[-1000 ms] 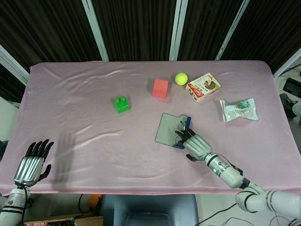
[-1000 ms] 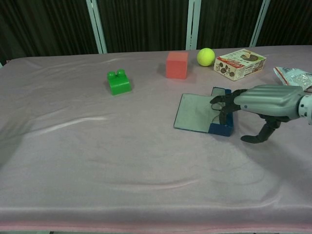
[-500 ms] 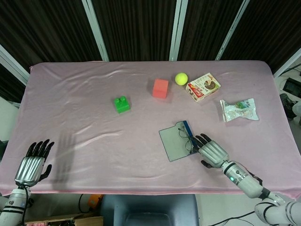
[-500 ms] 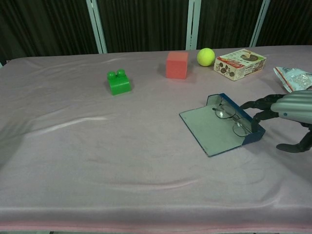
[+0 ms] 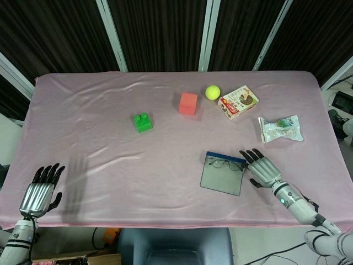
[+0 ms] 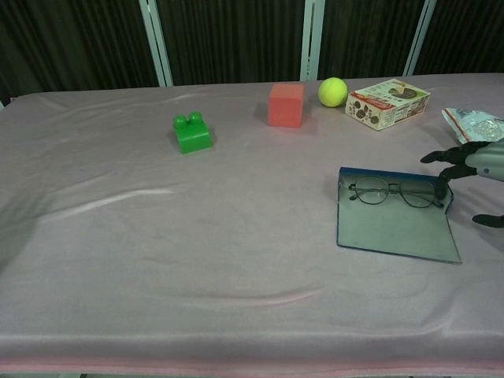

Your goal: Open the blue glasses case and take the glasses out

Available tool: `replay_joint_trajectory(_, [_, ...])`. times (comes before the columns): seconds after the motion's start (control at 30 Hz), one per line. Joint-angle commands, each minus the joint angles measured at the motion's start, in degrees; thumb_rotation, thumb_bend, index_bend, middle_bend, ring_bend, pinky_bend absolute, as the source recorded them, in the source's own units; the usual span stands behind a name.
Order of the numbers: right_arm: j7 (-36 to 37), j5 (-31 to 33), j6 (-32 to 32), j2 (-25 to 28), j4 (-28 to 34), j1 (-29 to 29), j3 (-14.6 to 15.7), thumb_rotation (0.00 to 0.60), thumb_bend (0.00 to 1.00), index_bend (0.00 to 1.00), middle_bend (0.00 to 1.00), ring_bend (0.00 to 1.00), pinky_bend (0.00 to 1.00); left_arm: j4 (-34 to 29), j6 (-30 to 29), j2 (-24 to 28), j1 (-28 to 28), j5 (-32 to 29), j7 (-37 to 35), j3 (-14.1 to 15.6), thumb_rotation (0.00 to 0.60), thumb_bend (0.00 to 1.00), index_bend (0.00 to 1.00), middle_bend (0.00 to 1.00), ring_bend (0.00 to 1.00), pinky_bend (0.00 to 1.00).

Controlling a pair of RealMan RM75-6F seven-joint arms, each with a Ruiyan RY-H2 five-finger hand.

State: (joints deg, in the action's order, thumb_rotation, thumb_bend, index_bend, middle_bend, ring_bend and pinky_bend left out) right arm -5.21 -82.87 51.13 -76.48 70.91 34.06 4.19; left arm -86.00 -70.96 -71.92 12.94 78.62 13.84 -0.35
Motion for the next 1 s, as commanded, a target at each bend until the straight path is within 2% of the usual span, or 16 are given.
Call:
replay_joint_trajectory(0.03, [0.78, 1.64, -2.25, -2.04, -2.55, 1.32, -1.95, 0.600, 0.50, 0.43, 0.07, 0.04, 0.00, 0.02, 0.09, -0.09, 0.04, -0.15, 0.12, -0.03, 0.600, 0.42, 0.00, 0.00, 0.00, 0.04])
replay_joint_trajectory(0.33, [2.04, 5.11, -7.59, -5.84, -7.77, 4.51, -5.64, 0.600, 0.50, 0.43, 0.07, 0.04, 0.00, 0.18, 0.43, -0.23, 0.26, -0.64, 0.28, -0.21, 0.600, 0.42, 0.00, 0.00, 0.00, 0.04])
replay_joint_trajectory(0.57, [4.42, 3.22, -4.34, -1.55, -3.53, 2.59, -4.95, 0.600, 0.50, 0.43, 0.07, 0.04, 0.00, 0.00, 0.21, -0.14, 0.21, -0.43, 0.23, -0.09, 0.600, 0.42, 0.00, 0.00, 0.00, 0.04])
replay_joint_trajectory(0.73, [8.11, 2.30, -2.79, 0.24, -1.71, 2.10, -5.50, 0.600, 0.50, 0.43, 0.07, 0.04, 0.00, -0.07, 0.12, -0.13, 0.20, -0.48, 0.29, -0.12, 0.600, 0.42, 0.00, 0.00, 0.00, 0.04])
replay_joint_trajectory(0.83, [9.26, 2.25, -1.77, -1.43, -2.91, 2.80, -7.05, 0.600, 0.50, 0.44, 0.07, 0.04, 0.00, -0.05, 0.09, -0.16, 0.20, -0.63, 0.33, -0.19, 0.600, 0.42, 0.00, 0.00, 0.00, 0.04])
replay_joint_trajectory(1.0, [9.17, 3.53, -3.76, -6.72, -7.24, 5.76, -9.55, 0.600, 0.50, 0.46, 0.07, 0.04, 0.00, -0.02, 0.17, -0.18, 0.22, -0.69, 0.45, -0.12, 0.600, 0.42, 0.00, 0.00, 0.00, 0.04])
